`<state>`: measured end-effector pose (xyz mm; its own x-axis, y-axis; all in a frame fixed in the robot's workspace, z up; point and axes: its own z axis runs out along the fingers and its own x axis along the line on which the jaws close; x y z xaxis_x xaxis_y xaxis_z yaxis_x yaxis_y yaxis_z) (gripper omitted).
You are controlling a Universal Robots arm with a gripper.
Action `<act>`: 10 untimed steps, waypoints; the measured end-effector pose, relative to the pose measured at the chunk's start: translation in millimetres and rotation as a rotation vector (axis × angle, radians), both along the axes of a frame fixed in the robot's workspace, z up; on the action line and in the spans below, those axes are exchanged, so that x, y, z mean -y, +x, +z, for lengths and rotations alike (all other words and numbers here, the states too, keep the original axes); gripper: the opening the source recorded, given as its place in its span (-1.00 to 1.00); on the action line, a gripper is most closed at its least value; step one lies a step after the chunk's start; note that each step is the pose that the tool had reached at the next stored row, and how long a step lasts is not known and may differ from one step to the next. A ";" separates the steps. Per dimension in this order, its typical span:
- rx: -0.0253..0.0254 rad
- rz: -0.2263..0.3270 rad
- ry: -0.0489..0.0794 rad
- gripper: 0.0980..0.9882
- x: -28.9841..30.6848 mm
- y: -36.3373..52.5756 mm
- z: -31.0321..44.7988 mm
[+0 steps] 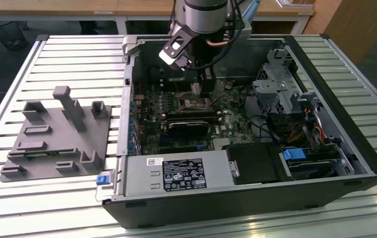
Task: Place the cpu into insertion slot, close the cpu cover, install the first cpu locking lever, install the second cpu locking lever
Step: 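Place the cpu into insertion slot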
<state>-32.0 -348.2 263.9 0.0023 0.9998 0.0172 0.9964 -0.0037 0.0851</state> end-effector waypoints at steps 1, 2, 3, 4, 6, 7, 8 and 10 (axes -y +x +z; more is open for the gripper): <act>-0.0001 0.003 0.000 -0.01 -0.7 0.0 -1.5; -0.0002 0.010 0.000 -0.01 -1.1 0.0 -2.7; -0.0001 0.022 0.000 -0.01 -1.2 0.1 -3.8; -0.0001 0.035 0.000 -0.01 -1.3 0.0 -4.6; -0.0001 0.045 0.000 -0.01 -1.5 0.0 -5.8; -0.0002 0.045 0.000 -0.01 -1.5 0.0 -6.1; -0.0002 0.045 0.000 -0.01 -1.5 0.0 -6.4; -0.0003 0.045 0.000 -0.01 -1.5 0.0 -6.9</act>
